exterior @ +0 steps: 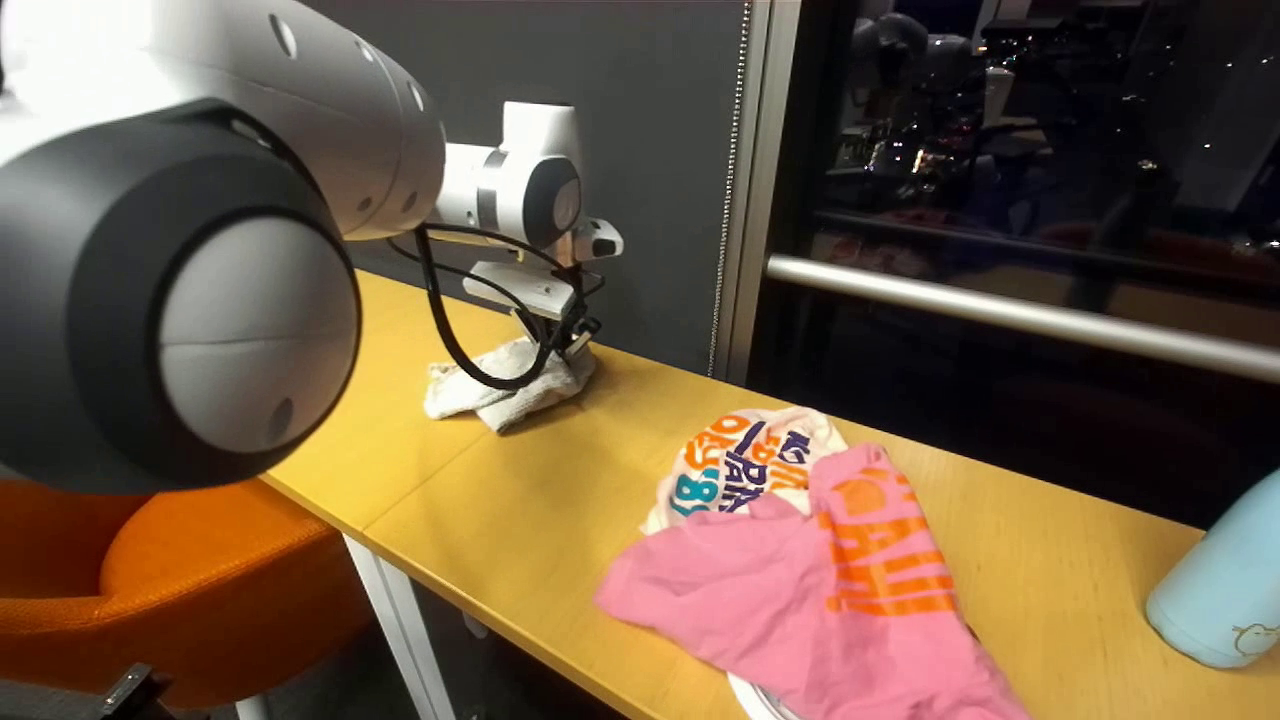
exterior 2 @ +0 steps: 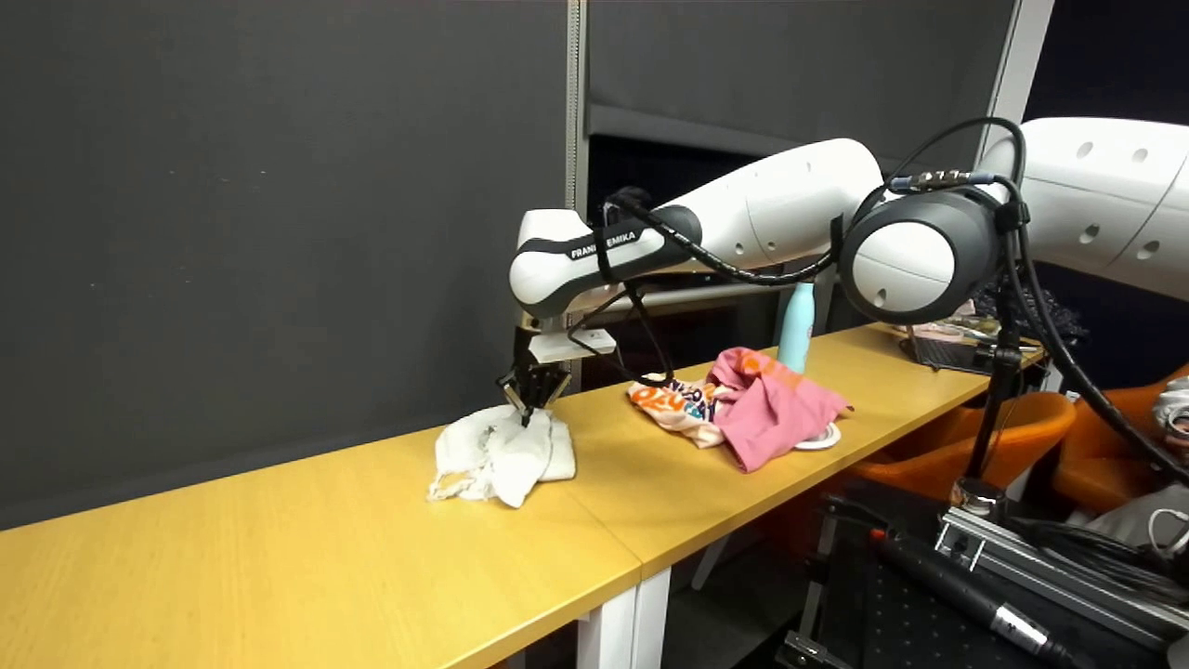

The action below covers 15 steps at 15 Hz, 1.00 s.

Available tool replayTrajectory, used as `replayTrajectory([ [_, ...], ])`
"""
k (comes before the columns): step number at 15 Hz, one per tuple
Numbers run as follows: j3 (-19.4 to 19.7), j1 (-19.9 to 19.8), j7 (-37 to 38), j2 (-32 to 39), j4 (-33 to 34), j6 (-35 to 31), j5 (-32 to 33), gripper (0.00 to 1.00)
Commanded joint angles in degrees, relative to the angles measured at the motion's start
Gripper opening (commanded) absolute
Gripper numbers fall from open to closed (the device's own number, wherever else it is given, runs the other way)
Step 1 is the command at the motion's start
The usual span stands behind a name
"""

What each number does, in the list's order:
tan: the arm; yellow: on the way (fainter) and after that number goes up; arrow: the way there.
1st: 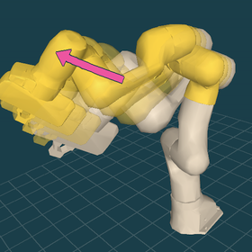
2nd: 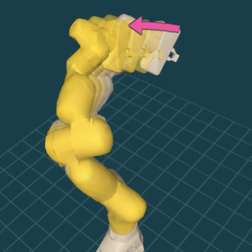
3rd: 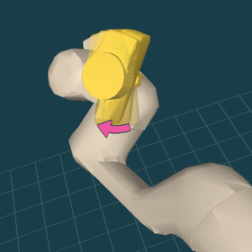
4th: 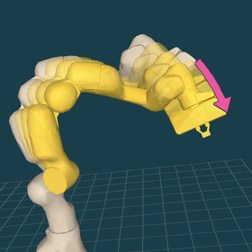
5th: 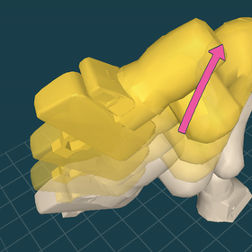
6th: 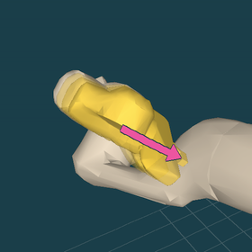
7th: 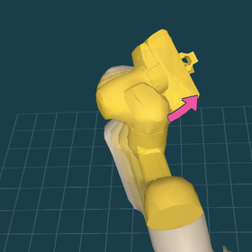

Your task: Wipe the table with the white cloth

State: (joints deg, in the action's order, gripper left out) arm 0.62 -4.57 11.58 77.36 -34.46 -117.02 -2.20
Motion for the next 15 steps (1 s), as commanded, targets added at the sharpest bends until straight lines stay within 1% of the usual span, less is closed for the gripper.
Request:
replayTrajectory([
  [1,1.2,-2.4,0.1,0.0,1.2,2.6,0.6,0.02],
  [4,2.2,-4.3,-0.1,-1.7,-1.8,2.9,1.1,0.02],
  [7,2.4,-4.4,-0.3,-4.1,-5.4,2.6,0.8,0.02],
  [10,1.6,-3.0,-0.5,-7.8,-12.0,0.2,0.5,0.02],
  [15,1.5,1.4,-1.1,-14.9,-25.2,-2.3,1.5,0.02],
])
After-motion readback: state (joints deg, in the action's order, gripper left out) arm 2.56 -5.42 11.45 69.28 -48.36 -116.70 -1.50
